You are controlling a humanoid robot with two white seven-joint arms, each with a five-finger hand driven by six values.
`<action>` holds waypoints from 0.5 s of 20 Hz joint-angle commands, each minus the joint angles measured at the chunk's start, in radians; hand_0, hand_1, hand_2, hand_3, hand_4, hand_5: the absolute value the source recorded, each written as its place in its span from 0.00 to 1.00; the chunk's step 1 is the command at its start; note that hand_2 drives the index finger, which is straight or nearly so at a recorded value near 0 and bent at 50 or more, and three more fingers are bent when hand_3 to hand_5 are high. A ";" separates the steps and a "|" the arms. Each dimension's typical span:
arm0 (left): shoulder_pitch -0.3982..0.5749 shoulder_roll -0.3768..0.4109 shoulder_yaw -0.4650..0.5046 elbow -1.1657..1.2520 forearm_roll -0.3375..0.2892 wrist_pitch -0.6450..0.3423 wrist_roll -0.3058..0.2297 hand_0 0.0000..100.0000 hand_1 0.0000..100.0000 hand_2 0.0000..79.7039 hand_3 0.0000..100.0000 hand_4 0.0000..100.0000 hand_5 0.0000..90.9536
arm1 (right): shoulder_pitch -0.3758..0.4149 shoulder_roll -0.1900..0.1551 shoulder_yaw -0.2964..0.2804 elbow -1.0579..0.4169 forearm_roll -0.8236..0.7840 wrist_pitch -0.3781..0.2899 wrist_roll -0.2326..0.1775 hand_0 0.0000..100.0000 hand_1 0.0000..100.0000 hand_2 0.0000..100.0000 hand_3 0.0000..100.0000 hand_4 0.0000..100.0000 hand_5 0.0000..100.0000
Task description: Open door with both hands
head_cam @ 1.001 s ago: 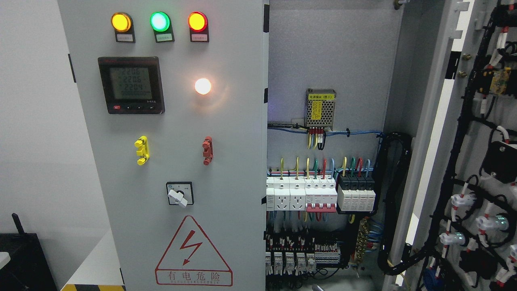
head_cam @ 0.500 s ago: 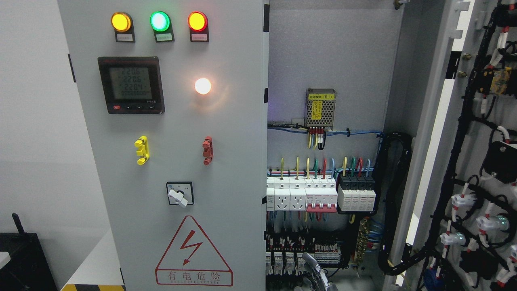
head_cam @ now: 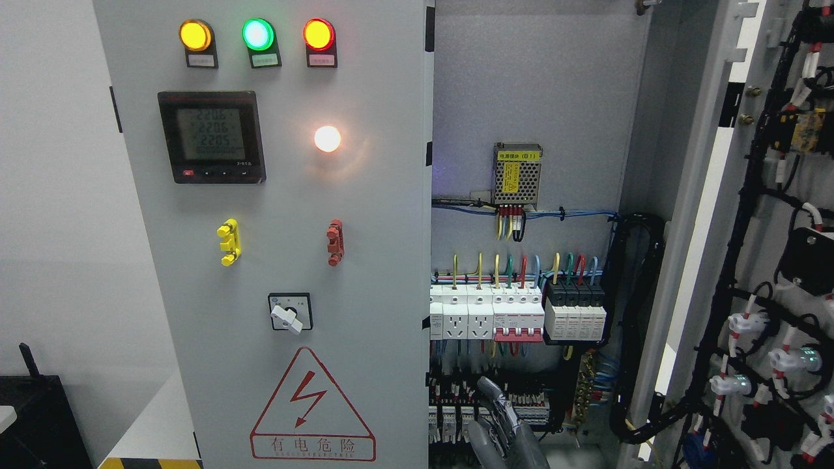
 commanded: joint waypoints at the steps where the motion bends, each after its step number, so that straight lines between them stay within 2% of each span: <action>1: 0.000 -0.034 0.001 0.000 0.000 0.000 -0.001 0.12 0.39 0.00 0.00 0.00 0.00 | -0.066 0.007 0.007 0.138 -0.009 0.001 0.025 0.12 0.39 0.00 0.00 0.00 0.00; 5: 0.000 -0.034 0.000 0.000 0.000 0.000 -0.001 0.12 0.39 0.00 0.00 0.00 0.00 | -0.109 0.007 0.018 0.175 -0.040 0.002 0.027 0.12 0.39 0.00 0.00 0.00 0.00; 10: 0.000 -0.034 0.000 0.000 0.000 0.000 -0.001 0.12 0.39 0.00 0.00 0.00 0.00 | -0.124 0.007 0.022 0.170 -0.062 0.022 0.029 0.12 0.39 0.00 0.00 0.00 0.00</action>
